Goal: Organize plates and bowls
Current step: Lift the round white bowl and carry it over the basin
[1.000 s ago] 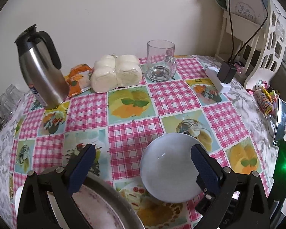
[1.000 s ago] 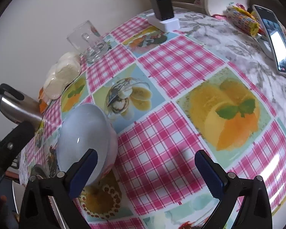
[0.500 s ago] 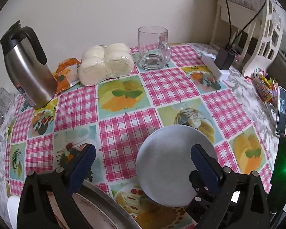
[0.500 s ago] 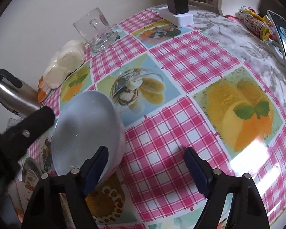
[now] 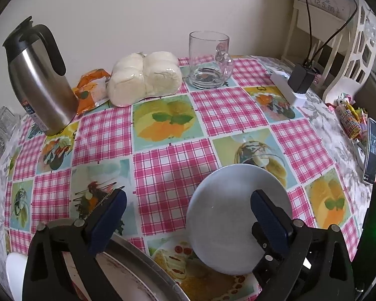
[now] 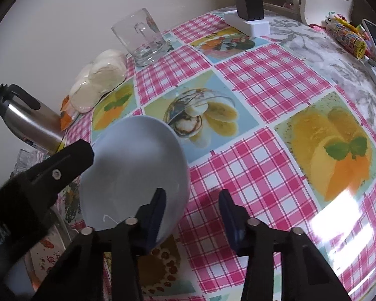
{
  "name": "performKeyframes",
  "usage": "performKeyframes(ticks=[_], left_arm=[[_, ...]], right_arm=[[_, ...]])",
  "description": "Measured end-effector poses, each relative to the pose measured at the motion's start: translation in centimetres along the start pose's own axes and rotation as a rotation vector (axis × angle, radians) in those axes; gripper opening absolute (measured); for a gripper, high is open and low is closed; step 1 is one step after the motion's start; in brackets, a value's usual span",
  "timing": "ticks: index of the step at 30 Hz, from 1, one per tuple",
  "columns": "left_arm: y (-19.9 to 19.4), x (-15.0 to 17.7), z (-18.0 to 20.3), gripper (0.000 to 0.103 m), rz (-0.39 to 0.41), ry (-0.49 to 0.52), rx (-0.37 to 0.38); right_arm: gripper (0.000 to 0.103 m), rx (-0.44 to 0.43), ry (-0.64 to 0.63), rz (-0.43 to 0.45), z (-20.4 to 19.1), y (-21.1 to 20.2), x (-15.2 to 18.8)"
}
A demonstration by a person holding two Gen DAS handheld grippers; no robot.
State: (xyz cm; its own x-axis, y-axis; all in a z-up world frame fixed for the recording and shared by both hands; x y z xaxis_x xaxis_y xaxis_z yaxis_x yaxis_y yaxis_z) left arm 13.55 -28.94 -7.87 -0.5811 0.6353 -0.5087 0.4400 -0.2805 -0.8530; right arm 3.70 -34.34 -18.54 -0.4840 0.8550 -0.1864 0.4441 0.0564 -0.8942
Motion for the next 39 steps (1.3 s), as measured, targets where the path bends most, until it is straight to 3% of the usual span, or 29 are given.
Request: performKeyframes(ticks=[4,10,18,23,25,28,39], left_arm=[[0.3,0.2,0.3,0.086,-0.01,0.005,0.008],[1.0,0.8,0.8,0.069,-0.043,0.026,0.002],[2.6,2.0,1.2,0.031,-0.094,0.023,0.05],[3.1,2.3,1.3,0.014,-0.104,0.027,0.06],[3.1,2.3,1.4,0.012,-0.098,0.031,0.06],[2.8,2.1,1.6,0.01,-0.084,0.025,0.081],[2.6,2.2,1.5,0.01,-0.085,0.022,0.078]], right_arm=[[0.033,-0.001,0.007,0.0,0.2,-0.1,-0.1],[0.032,-0.01,0.032,-0.005,0.8,-0.1,-0.1],[0.032,-0.019,0.045,-0.006,0.9,-0.1,0.0],[0.032,-0.026,0.047,-0.008,0.9,-0.1,0.1],[0.029,-0.033,0.047,-0.011,0.7,-0.1,0.1],[0.015,-0.046,0.039,0.001,0.2,-0.5,0.0],[0.014,-0.046,0.023,0.0,0.0,-0.6,0.0]])
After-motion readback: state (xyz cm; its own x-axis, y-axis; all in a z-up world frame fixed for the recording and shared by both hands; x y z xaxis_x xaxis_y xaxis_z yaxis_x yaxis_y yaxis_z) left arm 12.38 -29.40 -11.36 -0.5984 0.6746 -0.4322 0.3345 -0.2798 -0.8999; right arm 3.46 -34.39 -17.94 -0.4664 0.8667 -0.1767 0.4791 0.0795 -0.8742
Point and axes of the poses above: each gripper's, at about its wrist camera, not at the fingertips, and y roughly the way its jaws point, z to its right, x to its underside, the point moved 9 cm from there along y, roughly the way its jaws point, and after that the axes turned 15 degrees about y, right-handed, at the moved point
